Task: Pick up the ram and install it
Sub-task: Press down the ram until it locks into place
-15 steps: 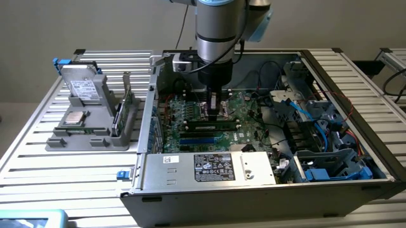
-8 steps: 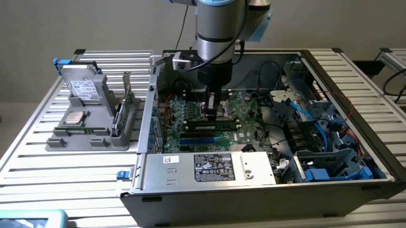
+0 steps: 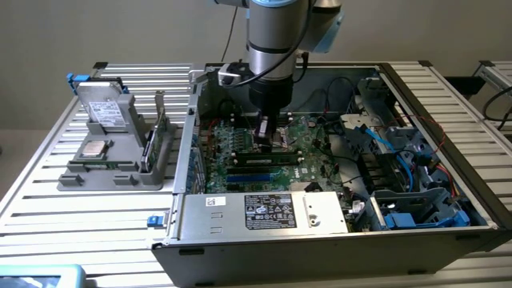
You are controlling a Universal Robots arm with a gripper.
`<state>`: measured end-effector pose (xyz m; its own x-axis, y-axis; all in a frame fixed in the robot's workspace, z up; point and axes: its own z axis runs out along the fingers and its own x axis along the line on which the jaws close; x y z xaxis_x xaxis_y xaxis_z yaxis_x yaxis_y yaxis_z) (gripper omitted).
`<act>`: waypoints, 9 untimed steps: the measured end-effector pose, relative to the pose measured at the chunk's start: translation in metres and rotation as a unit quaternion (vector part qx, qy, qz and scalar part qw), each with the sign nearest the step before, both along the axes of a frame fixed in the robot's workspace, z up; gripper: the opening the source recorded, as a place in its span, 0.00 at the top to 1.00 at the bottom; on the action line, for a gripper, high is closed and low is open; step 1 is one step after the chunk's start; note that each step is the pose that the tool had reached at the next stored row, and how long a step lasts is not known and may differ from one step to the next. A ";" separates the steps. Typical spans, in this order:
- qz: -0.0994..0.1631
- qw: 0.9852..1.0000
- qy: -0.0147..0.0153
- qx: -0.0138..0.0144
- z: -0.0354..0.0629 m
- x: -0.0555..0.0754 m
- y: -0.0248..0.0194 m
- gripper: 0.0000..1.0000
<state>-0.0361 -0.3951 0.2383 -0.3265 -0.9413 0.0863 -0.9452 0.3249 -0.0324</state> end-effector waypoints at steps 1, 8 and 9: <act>-0.006 1.000 0.000 0.000 0.0000 0.000 0.0000 0.89; -0.053 0.999 0.000 0.000 0.0000 0.000 0.0000 0.89; -0.060 0.998 0.000 0.000 0.0000 0.000 0.0000 0.89</act>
